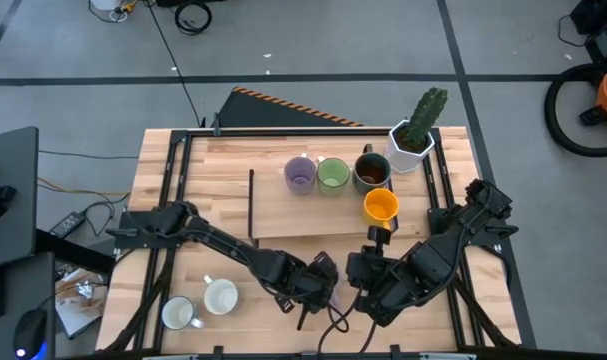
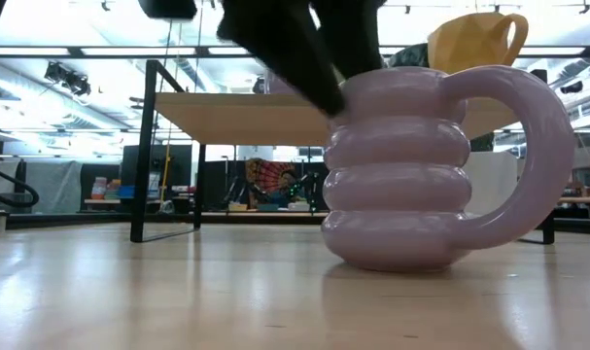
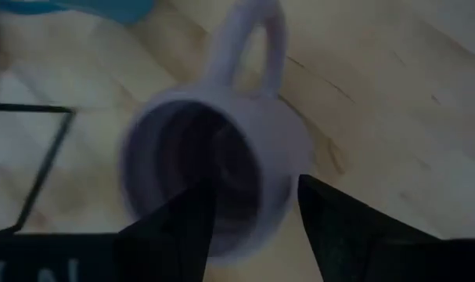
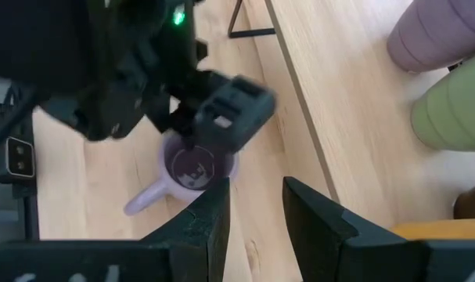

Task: Place coffee mugs
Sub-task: Put the purple mug on the shelf

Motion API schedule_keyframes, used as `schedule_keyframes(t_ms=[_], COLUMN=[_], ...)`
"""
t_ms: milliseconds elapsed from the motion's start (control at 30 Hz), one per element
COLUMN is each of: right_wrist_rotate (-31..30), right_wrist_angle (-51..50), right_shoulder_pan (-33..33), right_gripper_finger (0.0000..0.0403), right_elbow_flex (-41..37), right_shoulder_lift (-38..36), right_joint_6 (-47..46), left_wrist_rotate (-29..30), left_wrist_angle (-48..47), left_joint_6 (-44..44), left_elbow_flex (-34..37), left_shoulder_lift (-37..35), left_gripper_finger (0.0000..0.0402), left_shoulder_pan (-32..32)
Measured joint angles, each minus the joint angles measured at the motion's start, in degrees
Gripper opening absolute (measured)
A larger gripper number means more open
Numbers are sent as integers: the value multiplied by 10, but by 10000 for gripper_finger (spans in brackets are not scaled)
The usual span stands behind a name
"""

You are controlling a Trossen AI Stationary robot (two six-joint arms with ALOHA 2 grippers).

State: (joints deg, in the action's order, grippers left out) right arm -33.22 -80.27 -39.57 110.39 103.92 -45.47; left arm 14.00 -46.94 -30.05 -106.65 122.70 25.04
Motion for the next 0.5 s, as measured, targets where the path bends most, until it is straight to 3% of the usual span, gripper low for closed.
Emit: schedule_keyframes(t_ms=[267,500], right_wrist_rotate=[0,-1], right_wrist_angle=[-2,-3], right_shoulder_pan=[-7,-14], right_gripper_finger=[125,125], right_elbow_flex=[0,0], right_shoulder_lift=[0,0], right_joint_6=[0,0], left_wrist_rotate=[13,31], left_wrist_angle=[-30,40], left_joint_6=[77,129], left_elbow_flex=[11,151], left_shoulder_lift=[-61,-127], left_gripper_finger=[190,177], left_shoulder_pan=[-4,0])
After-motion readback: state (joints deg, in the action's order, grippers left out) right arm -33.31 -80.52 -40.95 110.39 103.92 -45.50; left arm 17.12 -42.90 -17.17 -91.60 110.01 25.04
